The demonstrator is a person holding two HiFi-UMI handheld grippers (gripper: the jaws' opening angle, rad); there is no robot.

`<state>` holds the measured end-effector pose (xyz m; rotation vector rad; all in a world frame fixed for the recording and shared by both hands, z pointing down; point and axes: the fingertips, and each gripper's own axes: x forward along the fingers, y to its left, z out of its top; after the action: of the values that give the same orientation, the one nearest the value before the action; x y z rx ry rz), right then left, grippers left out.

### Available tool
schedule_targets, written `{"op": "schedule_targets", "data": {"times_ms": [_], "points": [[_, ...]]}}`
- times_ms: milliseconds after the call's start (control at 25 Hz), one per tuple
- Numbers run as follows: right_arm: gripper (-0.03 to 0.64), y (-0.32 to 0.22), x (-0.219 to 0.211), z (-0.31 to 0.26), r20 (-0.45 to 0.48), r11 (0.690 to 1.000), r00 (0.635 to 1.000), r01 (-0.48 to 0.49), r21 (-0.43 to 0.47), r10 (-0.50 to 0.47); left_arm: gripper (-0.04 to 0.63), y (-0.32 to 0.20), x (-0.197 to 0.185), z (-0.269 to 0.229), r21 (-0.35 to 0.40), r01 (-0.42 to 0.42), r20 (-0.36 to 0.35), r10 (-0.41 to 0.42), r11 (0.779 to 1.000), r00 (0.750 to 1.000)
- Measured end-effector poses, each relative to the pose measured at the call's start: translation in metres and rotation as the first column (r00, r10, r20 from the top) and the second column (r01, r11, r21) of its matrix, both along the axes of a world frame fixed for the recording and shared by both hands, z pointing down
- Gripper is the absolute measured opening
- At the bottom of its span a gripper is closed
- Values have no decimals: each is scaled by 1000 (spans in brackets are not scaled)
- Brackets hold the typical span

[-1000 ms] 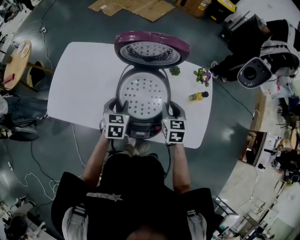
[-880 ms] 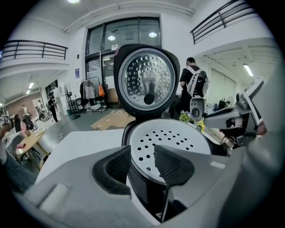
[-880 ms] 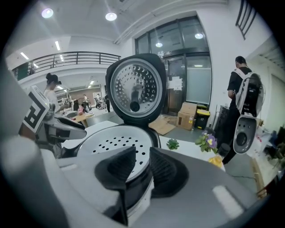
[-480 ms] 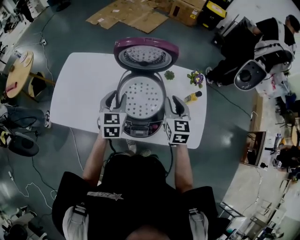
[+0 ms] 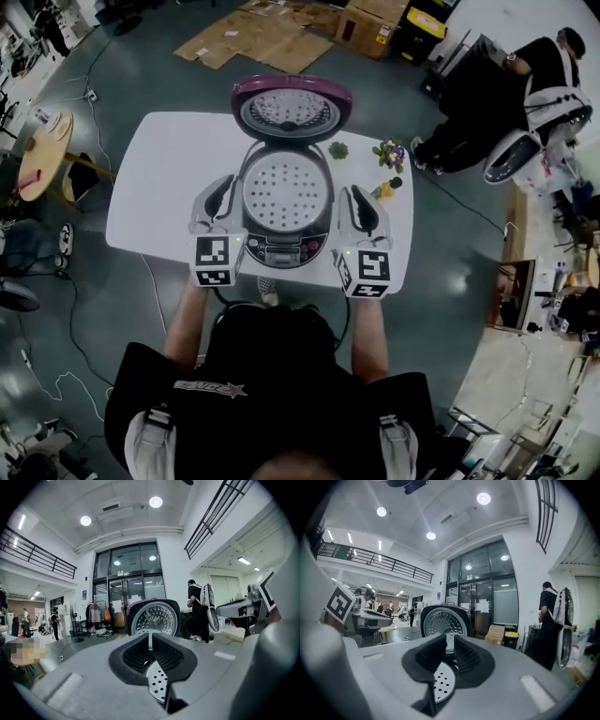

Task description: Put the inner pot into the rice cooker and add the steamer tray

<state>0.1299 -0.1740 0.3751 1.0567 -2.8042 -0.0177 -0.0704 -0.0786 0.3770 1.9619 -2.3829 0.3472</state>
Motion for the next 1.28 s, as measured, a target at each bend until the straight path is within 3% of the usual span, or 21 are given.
{"op": "schedule_targets", "data": {"times_ms": [120, 320, 560, 1280], "points": [[32, 12, 11, -1, 6, 1000, 1000, -16, 11, 16, 26, 13, 4, -2, 16, -7, 20, 7, 1000, 1000], [6, 31, 30, 7, 12, 999, 999, -45, 18, 45, 21, 36, 10, 11, -19, -13, 21, 13, 1000, 1000], [6, 42, 39, 23, -7, 998, 998, -60, -15, 60, 20, 52, 9, 19, -42, -1, 13, 1, 999, 1000], [6, 47, 34, 18, -21, 998, 998, -58, 11, 58, 20, 52, 11, 21, -37, -12, -3, 12, 999, 1000]]}}
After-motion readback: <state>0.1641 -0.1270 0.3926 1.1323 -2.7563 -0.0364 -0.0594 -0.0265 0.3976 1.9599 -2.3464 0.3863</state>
